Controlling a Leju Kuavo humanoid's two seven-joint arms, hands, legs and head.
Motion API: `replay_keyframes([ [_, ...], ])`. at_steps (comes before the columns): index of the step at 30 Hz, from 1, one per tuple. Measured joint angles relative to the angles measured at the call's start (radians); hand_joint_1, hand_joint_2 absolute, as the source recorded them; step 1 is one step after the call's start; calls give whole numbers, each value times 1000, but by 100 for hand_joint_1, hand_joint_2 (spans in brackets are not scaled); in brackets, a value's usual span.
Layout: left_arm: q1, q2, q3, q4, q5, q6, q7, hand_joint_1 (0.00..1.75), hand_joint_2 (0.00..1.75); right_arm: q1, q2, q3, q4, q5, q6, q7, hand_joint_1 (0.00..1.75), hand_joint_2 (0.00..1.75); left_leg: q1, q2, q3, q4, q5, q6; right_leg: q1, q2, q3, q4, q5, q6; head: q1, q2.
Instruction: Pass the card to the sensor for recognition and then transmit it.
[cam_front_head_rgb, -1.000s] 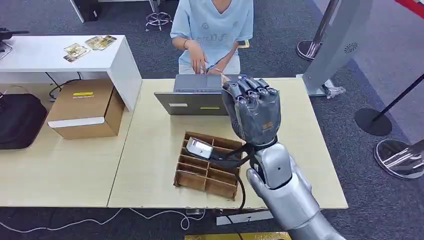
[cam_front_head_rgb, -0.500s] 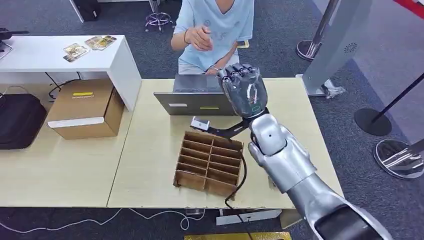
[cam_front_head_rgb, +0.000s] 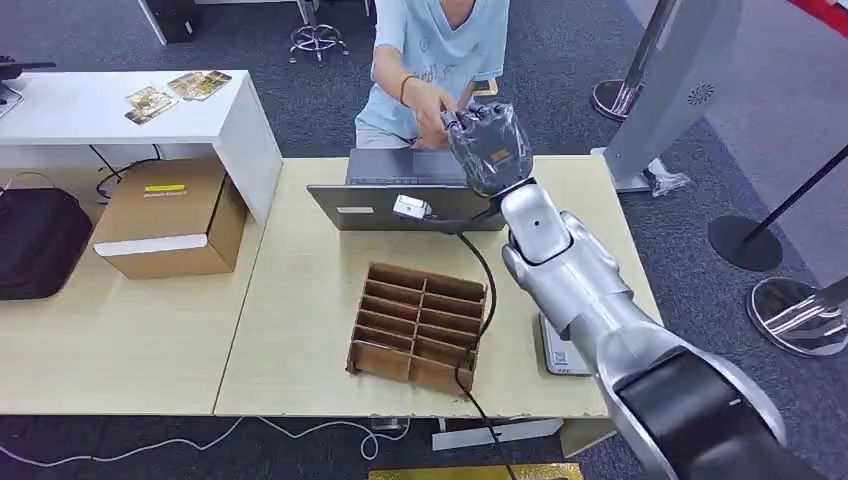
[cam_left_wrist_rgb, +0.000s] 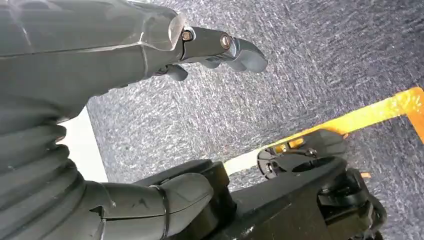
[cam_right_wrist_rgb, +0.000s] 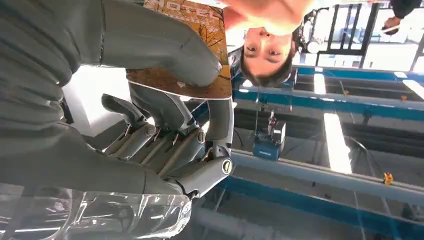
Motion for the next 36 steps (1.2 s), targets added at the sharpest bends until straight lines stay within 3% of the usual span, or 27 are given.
replay_keyframes([
  [9, 5, 0, 29, 0, 22, 11, -15, 0, 175, -43, 17, -27, 70, 3, 0, -6, 169, 175, 0, 0, 0, 0, 0, 0, 0, 0, 0, 0, 0, 0, 0, 0],
  [10, 6, 0, 32, 0, 23, 12, -16, 0, 175, -46, 18, -29, 75, 3, 0, -7, 63, 175, 0, 0, 0, 0, 0, 0, 0, 0, 0, 0, 0, 0, 0, 0],
  [11, 6, 0, 32, 0, 23, 13, -16, 0, 175, -47, 19, -32, 79, 4, 0, -7, 0, 175, 0, 0, 0, 0, 0, 0, 0, 0, 0, 0, 0, 0, 0, 0],
  [29, 13, -1, 84, 0, 62, 35, -21, 0, 175, -60, 22, -49, 92, 6, 0, 4, 0, 175, 0, 0, 0, 0, 0, 0, 0, 0, 0, 0, 0, 0, 0, 0],
  [36, 21, -1, 105, 0, 77, 45, -33, 0, 175, -33, 10, -88, 3, 6, 0, 3, 0, 175, 0, 0, 0, 0, 0, 0, 0, 0, 0, 0, 0, 0, 0, 0],
])
